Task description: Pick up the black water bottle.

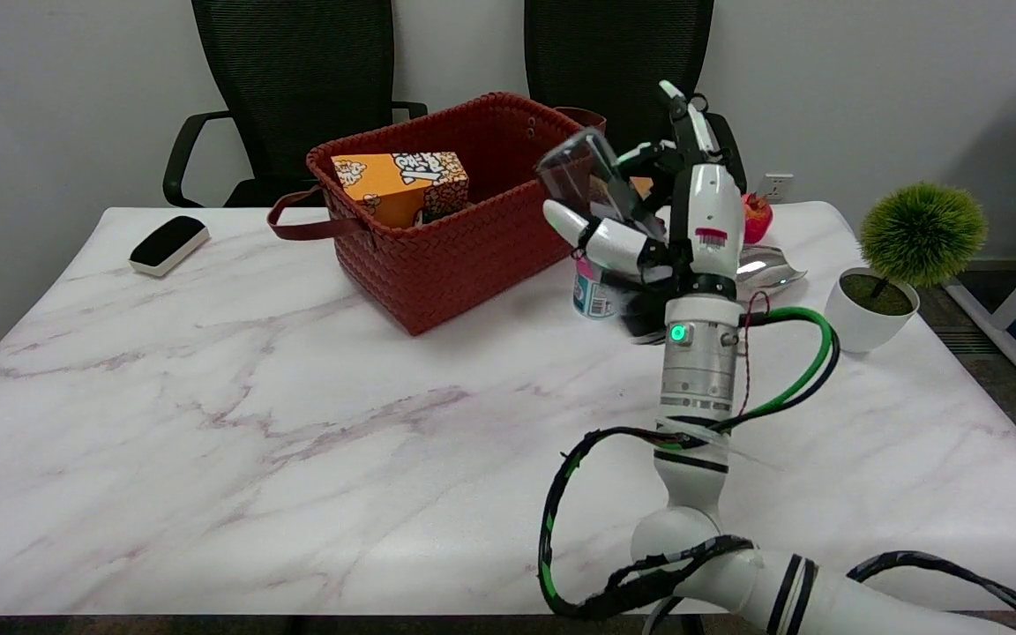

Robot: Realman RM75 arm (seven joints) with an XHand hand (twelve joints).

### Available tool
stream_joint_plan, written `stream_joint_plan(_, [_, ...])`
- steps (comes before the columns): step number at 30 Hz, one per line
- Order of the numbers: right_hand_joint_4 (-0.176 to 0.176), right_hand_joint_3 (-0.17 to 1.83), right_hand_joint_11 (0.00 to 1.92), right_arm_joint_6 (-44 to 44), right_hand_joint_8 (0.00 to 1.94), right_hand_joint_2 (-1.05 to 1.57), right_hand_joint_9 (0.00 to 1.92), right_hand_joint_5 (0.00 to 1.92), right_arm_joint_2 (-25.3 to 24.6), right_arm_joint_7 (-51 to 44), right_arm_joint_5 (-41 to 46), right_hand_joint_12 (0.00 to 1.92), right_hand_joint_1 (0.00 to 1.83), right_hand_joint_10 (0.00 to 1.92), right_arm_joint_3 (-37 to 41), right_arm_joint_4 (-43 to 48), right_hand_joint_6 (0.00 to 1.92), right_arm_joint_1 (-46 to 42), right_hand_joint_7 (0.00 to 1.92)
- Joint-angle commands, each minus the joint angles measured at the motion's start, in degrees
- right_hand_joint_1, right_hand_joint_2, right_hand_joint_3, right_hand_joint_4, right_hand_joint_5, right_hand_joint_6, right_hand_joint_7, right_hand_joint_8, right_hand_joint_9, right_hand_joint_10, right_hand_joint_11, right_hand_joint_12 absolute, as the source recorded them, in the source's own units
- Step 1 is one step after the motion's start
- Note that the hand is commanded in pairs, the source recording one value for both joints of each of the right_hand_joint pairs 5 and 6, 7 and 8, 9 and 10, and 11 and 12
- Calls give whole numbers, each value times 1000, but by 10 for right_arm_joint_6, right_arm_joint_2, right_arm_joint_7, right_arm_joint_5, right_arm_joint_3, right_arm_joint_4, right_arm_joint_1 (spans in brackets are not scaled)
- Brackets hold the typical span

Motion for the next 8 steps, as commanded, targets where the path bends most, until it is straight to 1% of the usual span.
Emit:
stream_joint_plan(1, [0, 422, 1234, -160, 1191, 615, 759, 358, 38, 344, -5, 1234, 1163, 759, 63, -100, 358, 103, 1191])
stream_joint_plan(8, [0, 385, 1260, -223, 1194, 639, 751, 357, 32, 340, -3, 1260, 1164, 751, 66, -118, 357, 147, 1194])
